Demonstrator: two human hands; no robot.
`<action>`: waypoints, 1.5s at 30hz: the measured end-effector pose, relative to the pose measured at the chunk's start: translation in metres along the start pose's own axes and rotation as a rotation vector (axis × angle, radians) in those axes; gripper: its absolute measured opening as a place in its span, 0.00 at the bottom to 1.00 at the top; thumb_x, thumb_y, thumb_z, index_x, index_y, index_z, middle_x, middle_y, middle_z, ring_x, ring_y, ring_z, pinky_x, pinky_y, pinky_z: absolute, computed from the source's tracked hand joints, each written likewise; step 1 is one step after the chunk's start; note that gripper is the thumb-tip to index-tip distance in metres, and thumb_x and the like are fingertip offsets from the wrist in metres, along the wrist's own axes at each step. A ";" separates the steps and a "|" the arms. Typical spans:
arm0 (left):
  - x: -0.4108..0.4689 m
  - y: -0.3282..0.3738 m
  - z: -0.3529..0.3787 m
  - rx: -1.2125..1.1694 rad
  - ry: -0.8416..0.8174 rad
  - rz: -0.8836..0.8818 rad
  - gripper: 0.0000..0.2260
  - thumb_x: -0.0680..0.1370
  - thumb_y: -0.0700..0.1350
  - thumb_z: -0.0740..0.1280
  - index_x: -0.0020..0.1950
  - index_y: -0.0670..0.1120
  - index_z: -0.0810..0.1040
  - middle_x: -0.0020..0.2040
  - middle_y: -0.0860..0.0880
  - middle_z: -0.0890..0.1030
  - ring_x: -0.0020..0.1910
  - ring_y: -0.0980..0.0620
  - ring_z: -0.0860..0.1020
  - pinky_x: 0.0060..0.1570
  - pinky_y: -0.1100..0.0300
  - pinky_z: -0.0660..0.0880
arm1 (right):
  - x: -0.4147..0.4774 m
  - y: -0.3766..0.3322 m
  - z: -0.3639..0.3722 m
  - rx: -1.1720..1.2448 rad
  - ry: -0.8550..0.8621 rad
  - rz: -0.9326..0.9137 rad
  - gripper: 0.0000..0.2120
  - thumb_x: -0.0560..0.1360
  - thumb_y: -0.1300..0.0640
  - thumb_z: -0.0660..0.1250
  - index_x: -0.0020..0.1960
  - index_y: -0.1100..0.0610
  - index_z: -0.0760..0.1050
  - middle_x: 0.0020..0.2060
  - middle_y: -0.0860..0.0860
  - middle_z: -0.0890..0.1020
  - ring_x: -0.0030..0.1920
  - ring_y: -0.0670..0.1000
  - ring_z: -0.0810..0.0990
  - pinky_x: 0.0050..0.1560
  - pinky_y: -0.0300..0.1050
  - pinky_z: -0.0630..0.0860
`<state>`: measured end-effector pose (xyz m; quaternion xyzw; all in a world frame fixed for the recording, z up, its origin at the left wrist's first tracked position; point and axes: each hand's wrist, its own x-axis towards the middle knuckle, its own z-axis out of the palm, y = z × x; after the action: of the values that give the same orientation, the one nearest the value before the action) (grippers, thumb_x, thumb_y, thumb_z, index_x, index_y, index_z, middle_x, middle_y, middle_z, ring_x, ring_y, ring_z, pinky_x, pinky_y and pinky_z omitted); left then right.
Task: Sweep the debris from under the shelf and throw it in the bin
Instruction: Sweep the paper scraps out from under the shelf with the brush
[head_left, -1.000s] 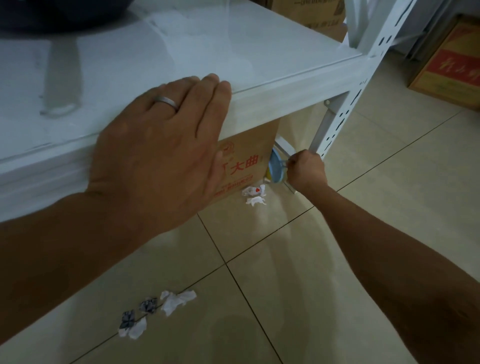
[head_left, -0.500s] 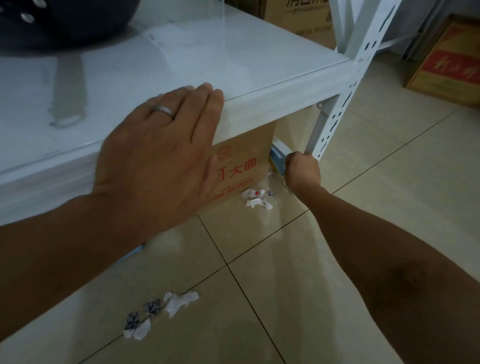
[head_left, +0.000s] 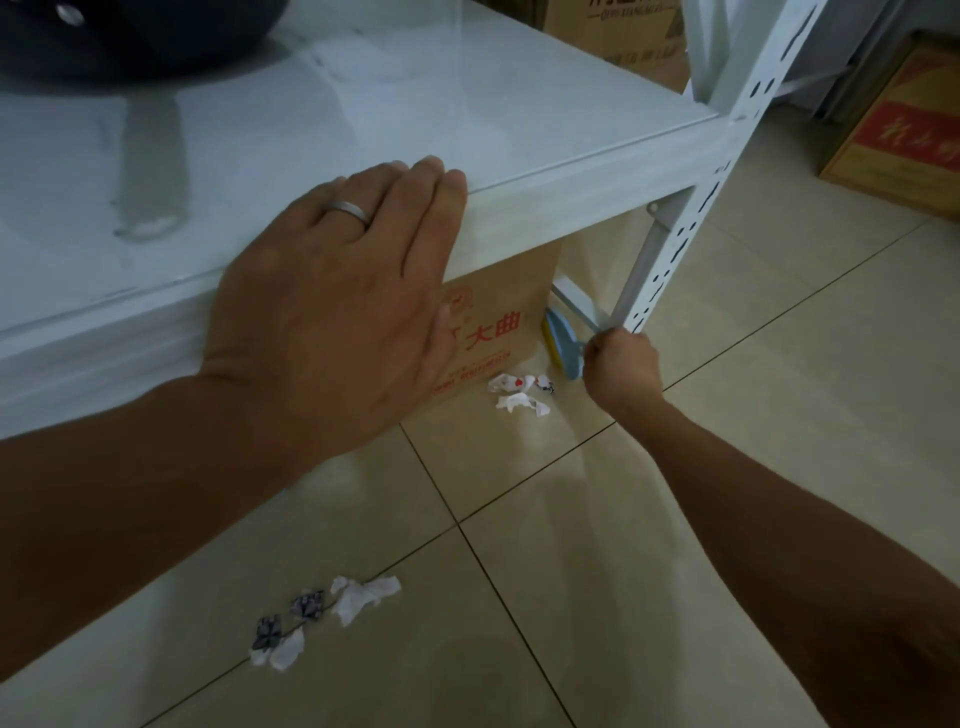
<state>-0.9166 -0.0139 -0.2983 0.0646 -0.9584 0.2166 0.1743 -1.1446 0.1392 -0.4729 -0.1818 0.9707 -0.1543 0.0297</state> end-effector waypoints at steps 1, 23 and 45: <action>0.000 0.000 0.001 0.004 0.000 0.000 0.31 0.81 0.54 0.49 0.79 0.37 0.53 0.76 0.36 0.63 0.73 0.37 0.66 0.72 0.43 0.63 | -0.014 0.005 0.001 0.012 -0.007 -0.006 0.09 0.73 0.64 0.60 0.41 0.61 0.79 0.38 0.62 0.82 0.39 0.63 0.80 0.39 0.48 0.78; -0.002 0.000 0.003 0.009 0.042 0.001 0.30 0.81 0.53 0.50 0.79 0.38 0.52 0.76 0.36 0.62 0.74 0.38 0.65 0.73 0.44 0.62 | -0.128 -0.007 -0.005 -0.258 -0.176 -0.602 0.08 0.76 0.58 0.62 0.51 0.51 0.79 0.35 0.52 0.75 0.30 0.57 0.77 0.31 0.48 0.76; -0.005 0.002 -0.003 -0.020 0.025 -0.037 0.30 0.78 0.51 0.54 0.78 0.38 0.58 0.75 0.39 0.67 0.72 0.39 0.68 0.72 0.45 0.65 | -0.130 -0.011 -0.023 -0.373 -0.056 -0.488 0.05 0.71 0.65 0.64 0.41 0.55 0.75 0.28 0.49 0.64 0.26 0.56 0.71 0.27 0.43 0.64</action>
<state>-0.9117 -0.0107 -0.2980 0.0778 -0.9569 0.2045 0.1911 -1.0221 0.1831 -0.4473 -0.4161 0.9087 0.0288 -0.0155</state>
